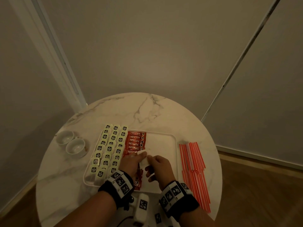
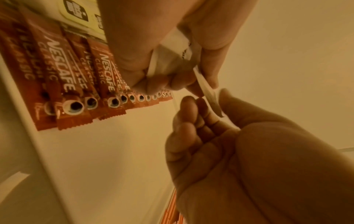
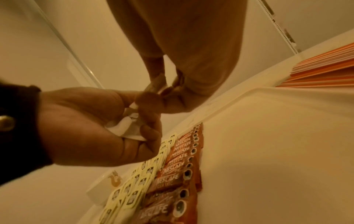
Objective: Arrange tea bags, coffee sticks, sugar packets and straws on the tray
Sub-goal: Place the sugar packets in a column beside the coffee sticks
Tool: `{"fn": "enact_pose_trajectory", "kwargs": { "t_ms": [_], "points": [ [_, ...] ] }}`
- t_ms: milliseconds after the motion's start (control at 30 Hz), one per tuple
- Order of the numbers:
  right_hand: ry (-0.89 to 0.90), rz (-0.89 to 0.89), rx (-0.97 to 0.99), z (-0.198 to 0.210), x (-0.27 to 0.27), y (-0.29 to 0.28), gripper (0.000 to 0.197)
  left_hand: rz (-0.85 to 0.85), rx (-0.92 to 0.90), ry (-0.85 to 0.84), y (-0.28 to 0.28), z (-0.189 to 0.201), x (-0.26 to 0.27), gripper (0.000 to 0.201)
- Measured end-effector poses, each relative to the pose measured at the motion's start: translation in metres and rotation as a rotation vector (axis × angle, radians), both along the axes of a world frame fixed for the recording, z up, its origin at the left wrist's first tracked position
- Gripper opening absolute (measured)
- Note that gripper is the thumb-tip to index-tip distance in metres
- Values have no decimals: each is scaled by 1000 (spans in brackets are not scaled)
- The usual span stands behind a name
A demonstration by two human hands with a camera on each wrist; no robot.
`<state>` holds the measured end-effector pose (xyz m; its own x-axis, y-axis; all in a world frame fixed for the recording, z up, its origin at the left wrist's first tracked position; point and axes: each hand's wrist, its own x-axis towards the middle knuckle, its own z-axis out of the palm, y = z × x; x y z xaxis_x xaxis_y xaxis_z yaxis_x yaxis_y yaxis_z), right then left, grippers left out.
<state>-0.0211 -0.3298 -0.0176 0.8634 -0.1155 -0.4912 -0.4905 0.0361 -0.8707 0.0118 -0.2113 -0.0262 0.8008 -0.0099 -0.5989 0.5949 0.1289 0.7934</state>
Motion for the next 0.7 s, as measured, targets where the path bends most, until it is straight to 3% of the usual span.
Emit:
{"fn": "enact_pose_trajectory", "kwargs": {
  "t_ms": [133, 300, 400, 467, 667, 700],
  "points": [
    [-94, 47, -136, -10, 4, -3, 26, 21, -21, 35, -1, -5, 6, 18],
    [-90, 26, -66, -15, 11, -4, 27, 33, 83, -4, -4, -23, 18, 24],
    [-65, 56, -35, -12, 17, -6, 22, 17, 130, -21, -7, -22, 23, 46],
    [-40, 32, 18, -14, 21, -8, 23, 50, 44, 54, -6, -21, 24, 55],
    [91, -35, -2, -29, 33, -11, 31, 15, -52, 78, -5, -29, 23, 1],
    [99, -45, -14, -32, 33, -10, 31, 23, -52, 77, -6, -29, 24, 4]
  ]
}}
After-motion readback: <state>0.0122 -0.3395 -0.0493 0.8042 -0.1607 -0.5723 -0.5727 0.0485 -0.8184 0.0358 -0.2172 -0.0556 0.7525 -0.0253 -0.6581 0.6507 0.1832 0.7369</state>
